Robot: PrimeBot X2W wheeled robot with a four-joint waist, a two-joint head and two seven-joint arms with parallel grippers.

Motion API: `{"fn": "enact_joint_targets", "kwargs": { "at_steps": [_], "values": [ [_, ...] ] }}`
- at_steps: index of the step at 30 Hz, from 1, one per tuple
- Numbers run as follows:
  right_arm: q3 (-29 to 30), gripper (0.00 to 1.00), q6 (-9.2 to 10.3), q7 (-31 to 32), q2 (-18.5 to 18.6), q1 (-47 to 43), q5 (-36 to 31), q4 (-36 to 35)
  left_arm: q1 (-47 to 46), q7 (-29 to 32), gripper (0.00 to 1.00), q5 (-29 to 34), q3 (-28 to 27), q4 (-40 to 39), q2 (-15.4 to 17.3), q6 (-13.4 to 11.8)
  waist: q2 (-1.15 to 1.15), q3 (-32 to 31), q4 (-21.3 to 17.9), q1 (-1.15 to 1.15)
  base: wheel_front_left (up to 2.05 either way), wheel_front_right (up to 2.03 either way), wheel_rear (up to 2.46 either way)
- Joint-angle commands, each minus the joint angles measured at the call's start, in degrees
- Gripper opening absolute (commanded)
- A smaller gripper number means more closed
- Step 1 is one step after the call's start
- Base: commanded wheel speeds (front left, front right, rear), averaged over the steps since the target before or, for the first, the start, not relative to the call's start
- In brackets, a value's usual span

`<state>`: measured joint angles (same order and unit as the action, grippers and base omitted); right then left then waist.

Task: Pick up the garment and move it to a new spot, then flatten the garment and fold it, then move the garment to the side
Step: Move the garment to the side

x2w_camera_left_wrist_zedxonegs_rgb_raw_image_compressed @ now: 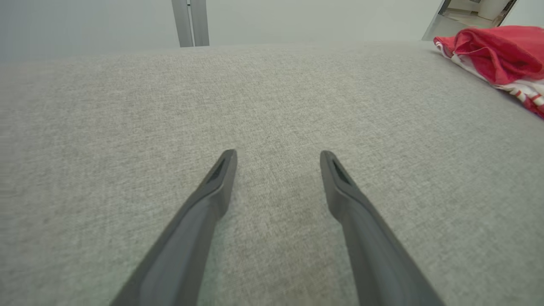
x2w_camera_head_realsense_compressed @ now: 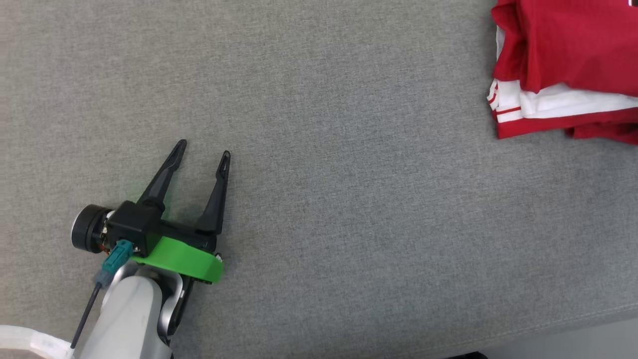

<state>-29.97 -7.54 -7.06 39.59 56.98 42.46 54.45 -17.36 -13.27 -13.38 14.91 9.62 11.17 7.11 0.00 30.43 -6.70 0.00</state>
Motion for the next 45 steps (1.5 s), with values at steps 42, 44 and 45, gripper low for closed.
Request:
{"fn": "enact_joint_targets", "kwargs": {
  "at_steps": [42,44,45],
  "values": [
    [17.3,1.00,0.09,-8.1,-19.8,-43.8,-14.7,-36.0,21.0,-1.8,1.00,-5.2,-15.9,-0.6,-2.3,-3.4,0.00,-32.0,4.7,0.00,0.00,0.00,0.00],
    [17.8,1.00,0.09,-8.1,-20.1,-44.8,-15.3,-36.1,21.3,-1.8,1.00,-4.7,-15.9,0.0,-2.6,-2.9,0.00,-32.1,4.7,0.00,0.00,0.00,0.00],
    [17.9,1.00,0.09,-8.2,-20.4,-45.1,-15.6,-36.3,21.3,-1.8,1.00,-4.3,-16.1,0.1,-2.7,-2.7,0.00,-32.0,4.7,0.00,0.00,0.00,0.00]
  ]
}}
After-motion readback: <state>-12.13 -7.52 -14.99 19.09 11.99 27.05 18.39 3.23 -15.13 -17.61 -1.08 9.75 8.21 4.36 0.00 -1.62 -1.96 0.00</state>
